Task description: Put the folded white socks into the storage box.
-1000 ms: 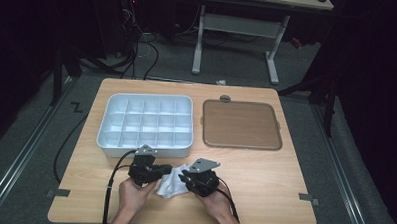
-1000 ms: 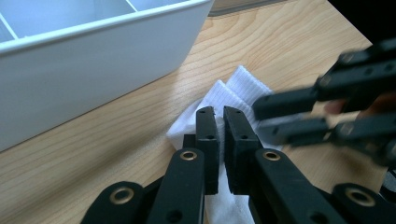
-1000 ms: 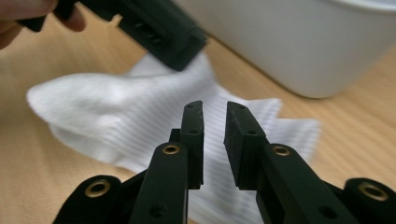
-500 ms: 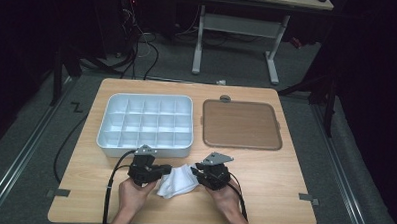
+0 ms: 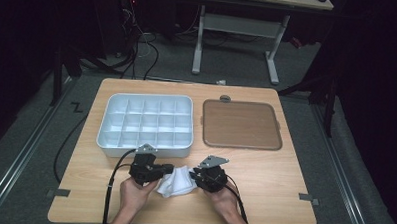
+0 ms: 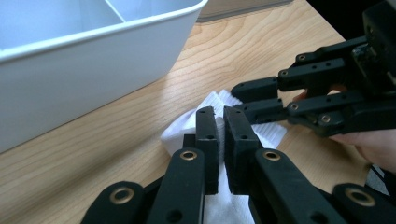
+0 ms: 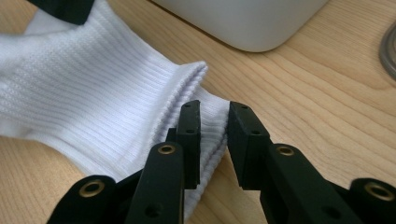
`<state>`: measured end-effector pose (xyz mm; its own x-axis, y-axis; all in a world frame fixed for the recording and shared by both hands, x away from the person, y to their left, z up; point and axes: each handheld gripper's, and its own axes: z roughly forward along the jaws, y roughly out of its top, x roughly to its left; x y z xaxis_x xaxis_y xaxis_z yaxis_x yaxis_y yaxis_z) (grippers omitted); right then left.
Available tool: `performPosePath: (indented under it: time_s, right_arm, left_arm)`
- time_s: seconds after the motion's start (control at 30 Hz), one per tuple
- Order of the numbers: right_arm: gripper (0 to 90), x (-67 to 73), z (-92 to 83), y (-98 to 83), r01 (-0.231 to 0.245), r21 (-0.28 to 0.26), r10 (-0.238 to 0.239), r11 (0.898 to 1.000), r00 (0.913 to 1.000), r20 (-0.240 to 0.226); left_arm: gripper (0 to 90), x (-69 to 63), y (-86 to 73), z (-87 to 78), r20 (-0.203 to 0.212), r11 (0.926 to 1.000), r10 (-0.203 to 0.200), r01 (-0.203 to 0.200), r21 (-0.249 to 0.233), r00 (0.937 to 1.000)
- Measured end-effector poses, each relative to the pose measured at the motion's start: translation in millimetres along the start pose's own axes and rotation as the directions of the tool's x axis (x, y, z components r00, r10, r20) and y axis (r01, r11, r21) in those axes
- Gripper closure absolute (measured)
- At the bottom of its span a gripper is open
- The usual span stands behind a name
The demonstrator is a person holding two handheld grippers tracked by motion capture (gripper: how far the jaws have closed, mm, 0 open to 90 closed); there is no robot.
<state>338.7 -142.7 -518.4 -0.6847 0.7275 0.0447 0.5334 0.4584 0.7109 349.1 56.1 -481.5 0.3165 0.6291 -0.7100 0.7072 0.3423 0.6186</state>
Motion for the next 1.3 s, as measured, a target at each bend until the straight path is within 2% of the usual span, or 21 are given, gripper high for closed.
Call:
performPosePath:
  time_s: [0.23, 0.43, 0.73, 1.0, 1.17, 1.3]
  right_arm:
    - [76.2, 6.0, 2.2, 0.5, 0.02, -0.007, -0.02, 1.0, 0.9998, -0.008]
    - [76.2, 8.8, 2.8, 0.7, 0.023, -0.007, -0.023, 1.0, 0.9997, -0.011]
    - [76.2, 12.6, 5.0, 1.1, 0.022, -0.017, -0.022, 1.0, 0.9995, -0.022]
    - [76.2, 15.8, 6.4, 1.4, 0.024, -0.023, -0.025, 0.999, 0.9994, -0.024]
    - [76.0, 17.4, 7.0, 0.2, 0.026, -0.036, -0.028, 0.999, 0.9988, -0.042]
    - [74.9, 16.0, 4.2, -0.7, 0.02, -0.046, -0.022, 0.999, 0.9984, -0.052]
  left_arm:
    - [86.2, -5.7, 2.4, 3.2, 0.01, 1.0, 0.006, -0.006, 0.001, 0.9999]
    - [86.2, -7.8, 2.0, 8.4, 0.016, 1.0, 0.002, -0.002, 0.004, 0.9999]
    - [86.2, -13.4, 0.5, 18.3, 0.026, 0.9997, 0.019, -0.019, 0.013, 0.9995]
    - [86.1, -14.4, -2.0, 26.6, 0.029, 0.9995, 0.026, -0.027, 0.017, 0.9992]
    - [86.1, -12.5, -5.4, 30.5, 0.021, 0.9986, 0.043, -0.043, 0.03, 0.9989]
    - [86.1, -11.5, -5.7, 31.6, 0.019, 0.9991, 0.033, -0.033, 0.025, 0.9993]
